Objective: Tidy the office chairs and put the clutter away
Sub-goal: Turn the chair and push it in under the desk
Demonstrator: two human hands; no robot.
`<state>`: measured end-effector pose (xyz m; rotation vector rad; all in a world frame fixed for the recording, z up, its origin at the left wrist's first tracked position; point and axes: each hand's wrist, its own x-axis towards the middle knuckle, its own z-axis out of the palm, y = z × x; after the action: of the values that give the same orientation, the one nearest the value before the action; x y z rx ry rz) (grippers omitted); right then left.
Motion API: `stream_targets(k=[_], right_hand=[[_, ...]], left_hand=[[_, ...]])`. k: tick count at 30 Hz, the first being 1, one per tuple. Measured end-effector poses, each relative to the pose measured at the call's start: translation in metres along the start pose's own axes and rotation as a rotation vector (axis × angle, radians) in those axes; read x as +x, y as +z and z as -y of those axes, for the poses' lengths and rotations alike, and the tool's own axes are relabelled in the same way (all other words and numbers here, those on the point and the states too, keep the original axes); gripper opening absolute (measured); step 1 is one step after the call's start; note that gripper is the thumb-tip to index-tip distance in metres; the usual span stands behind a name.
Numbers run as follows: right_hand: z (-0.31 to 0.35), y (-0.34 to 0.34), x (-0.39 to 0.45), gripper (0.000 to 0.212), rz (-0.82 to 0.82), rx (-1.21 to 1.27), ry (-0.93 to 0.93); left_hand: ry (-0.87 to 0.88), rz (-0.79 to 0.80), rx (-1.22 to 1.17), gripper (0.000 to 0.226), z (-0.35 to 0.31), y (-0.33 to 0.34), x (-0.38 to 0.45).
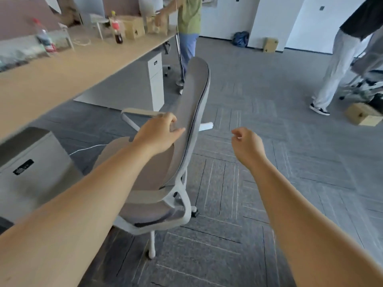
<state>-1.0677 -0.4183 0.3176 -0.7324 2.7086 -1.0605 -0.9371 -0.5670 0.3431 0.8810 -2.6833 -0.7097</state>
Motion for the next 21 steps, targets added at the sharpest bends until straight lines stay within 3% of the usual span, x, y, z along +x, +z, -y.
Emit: stream_targets(k=[12, 21], right_hand=[[0.025, -0.026, 0.108, 0.043, 0.159, -0.052, -0.350], [0.068, -0.002, 0.165, 0.073, 0.285, -0.361, -0.656]], left_hand=[[-0.268, -0.139, -0.002, 0.054, -0.074, 0.003, 0.071], [-0.244, -0.053, 0.070, 0.023, -0.054, -0.015, 0.085]])
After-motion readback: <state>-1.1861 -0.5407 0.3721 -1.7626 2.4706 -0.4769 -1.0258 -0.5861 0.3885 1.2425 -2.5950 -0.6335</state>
